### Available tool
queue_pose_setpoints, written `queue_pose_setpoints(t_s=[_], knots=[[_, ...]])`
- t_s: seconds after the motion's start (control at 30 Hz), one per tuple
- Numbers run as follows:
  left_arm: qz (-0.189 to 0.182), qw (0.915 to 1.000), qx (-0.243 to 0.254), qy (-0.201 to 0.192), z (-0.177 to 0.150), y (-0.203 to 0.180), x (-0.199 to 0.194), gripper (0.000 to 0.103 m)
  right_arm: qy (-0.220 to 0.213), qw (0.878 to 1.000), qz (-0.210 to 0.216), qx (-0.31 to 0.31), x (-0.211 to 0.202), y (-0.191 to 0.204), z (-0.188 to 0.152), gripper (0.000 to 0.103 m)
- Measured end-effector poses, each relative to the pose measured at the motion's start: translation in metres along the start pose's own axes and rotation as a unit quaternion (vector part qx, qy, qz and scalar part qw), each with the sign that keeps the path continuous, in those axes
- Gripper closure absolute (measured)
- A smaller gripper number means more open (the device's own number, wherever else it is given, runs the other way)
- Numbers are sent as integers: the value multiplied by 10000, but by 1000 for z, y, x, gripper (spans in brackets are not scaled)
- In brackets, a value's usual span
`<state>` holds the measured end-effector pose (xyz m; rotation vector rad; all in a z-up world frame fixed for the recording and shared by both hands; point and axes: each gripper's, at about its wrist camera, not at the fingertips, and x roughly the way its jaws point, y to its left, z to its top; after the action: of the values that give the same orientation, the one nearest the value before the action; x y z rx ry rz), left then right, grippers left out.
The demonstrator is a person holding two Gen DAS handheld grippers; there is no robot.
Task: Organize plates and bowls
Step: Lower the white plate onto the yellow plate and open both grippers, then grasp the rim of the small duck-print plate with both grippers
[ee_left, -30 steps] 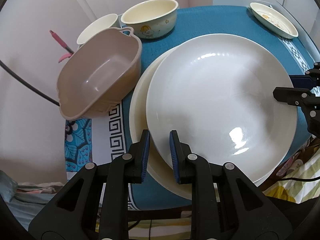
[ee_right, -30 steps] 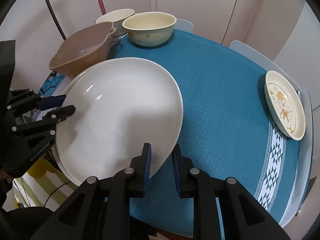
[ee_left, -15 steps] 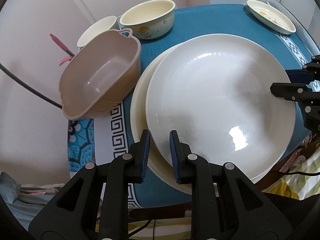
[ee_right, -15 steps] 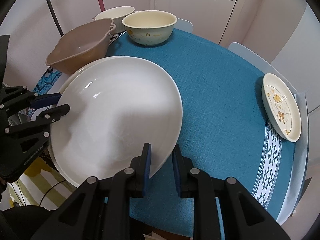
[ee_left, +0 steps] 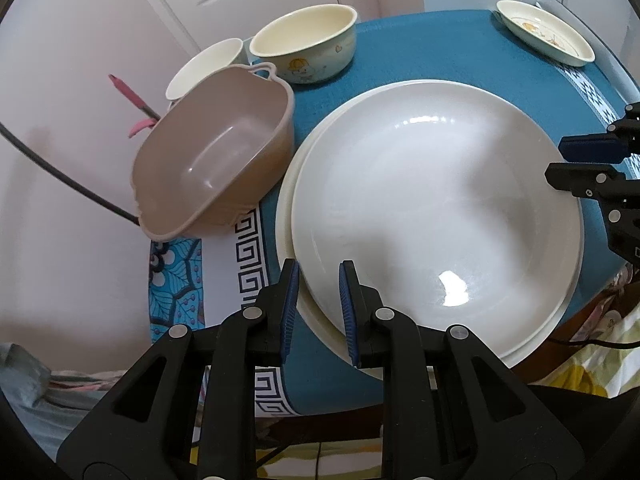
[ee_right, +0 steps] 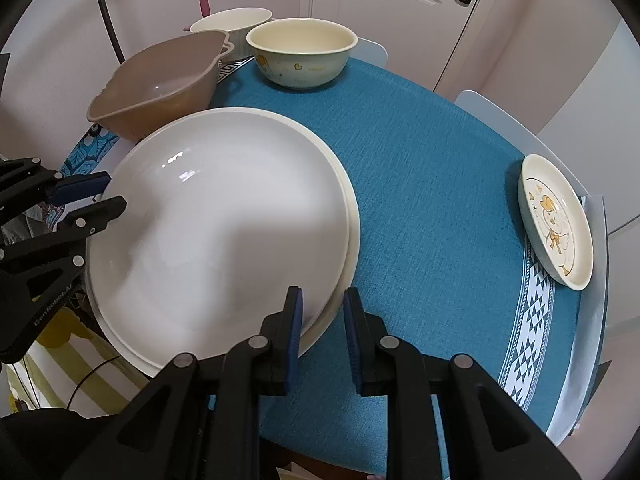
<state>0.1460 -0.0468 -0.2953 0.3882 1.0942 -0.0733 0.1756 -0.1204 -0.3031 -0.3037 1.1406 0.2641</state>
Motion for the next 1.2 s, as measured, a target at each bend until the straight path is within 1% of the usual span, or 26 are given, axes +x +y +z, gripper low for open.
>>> queue_pose_setpoints(t_s=[0.1,0.2,0.23,0.27,0.3,0.33,0.37,0.4,0.43,0.47,0.5,0.57,0.67,0.7,0.73,0.77,0.87,0.93,0.97,1.0,1.07,1.13,1.2], knots=[[-164,9998,-106,59,3,6,-4,85,-46,9999,89,105,-3,-3,0,84],[-257,9994,-200,-132,12,16,-25,85,-301,9988,206,330,-20,-11,4,84],[-286,9991,-229,-231,18,19,-33,82,-376,9983,229,393,-25,-13,6,84],[-331,9985,-265,-360,23,22,-44,81,-492,9972,274,498,-33,-18,8,84],[-385,9975,-302,-513,30,26,-56,74,-647,9950,348,670,-44,-26,10,84],[-431,9961,-332,-695,38,29,-69,53,-759,9929,414,812,-53,-32,11,84],[-439,9944,-348,-894,46,31,-81,36,-844,9909,473,933,-59,-38,12,84],[-413,9926,-360,-1084,52,33,-90,2,-974,9875,545,1113,-68,-46,13,74],[-402,9886,-357,-1409,59,35,-104,0,-1124,9837,557,1286,-79,-54,13,41],[-493,9849,-308,-1633,66,35,-115,0,-1273,9804,503,1419,-88,-61,12,19],[-630,9828,-226,-1721,74,34,-122,0,-1437,9768,429,1532,-97,-68,12,0],[-799,9801,-103,-1813,90,29,-132,0,-1691,9693,303,1762,-113,-81,7,0],[-1152,9735,74,-1976,111,21,-143,0,-1820,9597,73,2140,-132,-101,-2,0],[-1328,9695,169,-2052,121,15,-147,0,-1908,9545,-65,2290,-141,-110,-8,0],[-1422,9672,228,-2093,126,10,-150,0,-1921,9523,-153,2366,-145,-116,-11,0],[-1567,9632,334,-2156,136,3,-153,0,-1904,9499,-262,2465,-150,-123,-15,0],[-1903,9548,598,-2202,163,-22,-156,0,-1802,9423,-593,2757,-163,-145,-26,0],[-2115,9495,733,-2199,178,-39,-153,0,-1823,9324,-878,2996,-170,-161,-35,0],[-2255,9462,818,-2174,189,-50,-149,0,-1823,9290,-995,3062,-172,-166,-38,0],[-2362,9440,883,-2130,200,-60,-145,0,-1742,9251,-1207,3152,-171,-174,-40,0],[-2510,9415,1013,-2009,218,-79,-131,0,-1563,9188,-1464,3316,-163,-190,-44,0],[-2695,9394,1126,-1795,233,-97,-115,0,-1494,9119,-1261,3609,-150,-212,-52,0],[-2874,9393,1170,-1465,254,-118,-85,1,-1425,9015,-987,3966,-130,-234,-60,0]])
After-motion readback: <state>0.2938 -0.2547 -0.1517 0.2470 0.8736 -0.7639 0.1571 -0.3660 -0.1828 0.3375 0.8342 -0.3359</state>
